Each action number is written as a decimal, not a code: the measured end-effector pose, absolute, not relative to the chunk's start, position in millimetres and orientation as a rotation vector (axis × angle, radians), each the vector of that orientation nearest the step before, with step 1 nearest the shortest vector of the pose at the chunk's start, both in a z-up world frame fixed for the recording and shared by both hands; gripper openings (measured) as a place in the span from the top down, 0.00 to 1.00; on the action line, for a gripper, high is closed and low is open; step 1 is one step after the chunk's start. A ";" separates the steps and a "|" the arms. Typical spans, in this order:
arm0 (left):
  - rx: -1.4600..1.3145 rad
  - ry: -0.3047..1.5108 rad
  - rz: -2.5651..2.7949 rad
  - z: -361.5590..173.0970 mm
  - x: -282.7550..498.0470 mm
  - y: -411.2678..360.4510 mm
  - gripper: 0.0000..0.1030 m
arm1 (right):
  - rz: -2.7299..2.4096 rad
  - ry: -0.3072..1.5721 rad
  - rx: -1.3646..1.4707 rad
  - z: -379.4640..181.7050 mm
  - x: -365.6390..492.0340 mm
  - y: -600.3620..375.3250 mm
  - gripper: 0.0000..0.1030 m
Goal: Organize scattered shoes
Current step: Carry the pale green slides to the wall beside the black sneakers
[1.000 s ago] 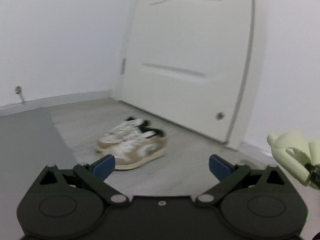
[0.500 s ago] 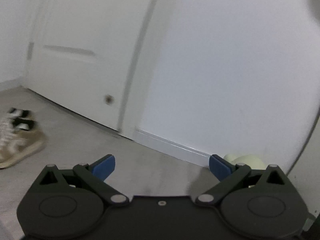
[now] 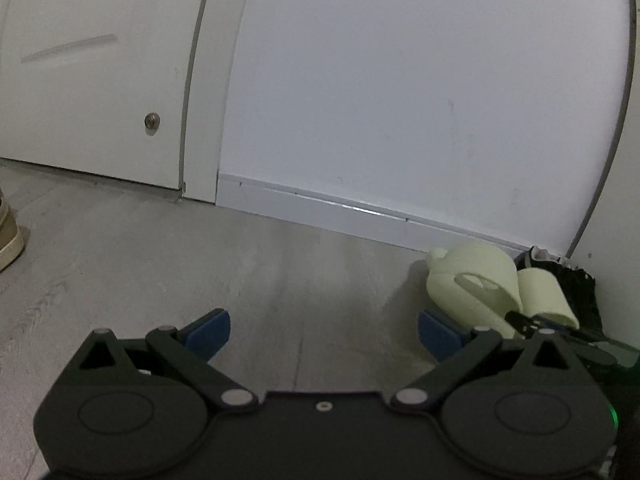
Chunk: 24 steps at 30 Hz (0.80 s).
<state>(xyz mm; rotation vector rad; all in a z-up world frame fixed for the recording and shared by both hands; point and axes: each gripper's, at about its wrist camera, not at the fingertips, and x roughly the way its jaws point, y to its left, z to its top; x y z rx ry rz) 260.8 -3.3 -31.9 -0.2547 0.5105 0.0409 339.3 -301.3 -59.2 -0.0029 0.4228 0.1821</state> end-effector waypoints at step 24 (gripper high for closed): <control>-0.290 0.533 0.027 -28.8 257.4 6.0 0.01 | 0.199 0.614 -0.116 -91.7 381.9 -297.9 0.60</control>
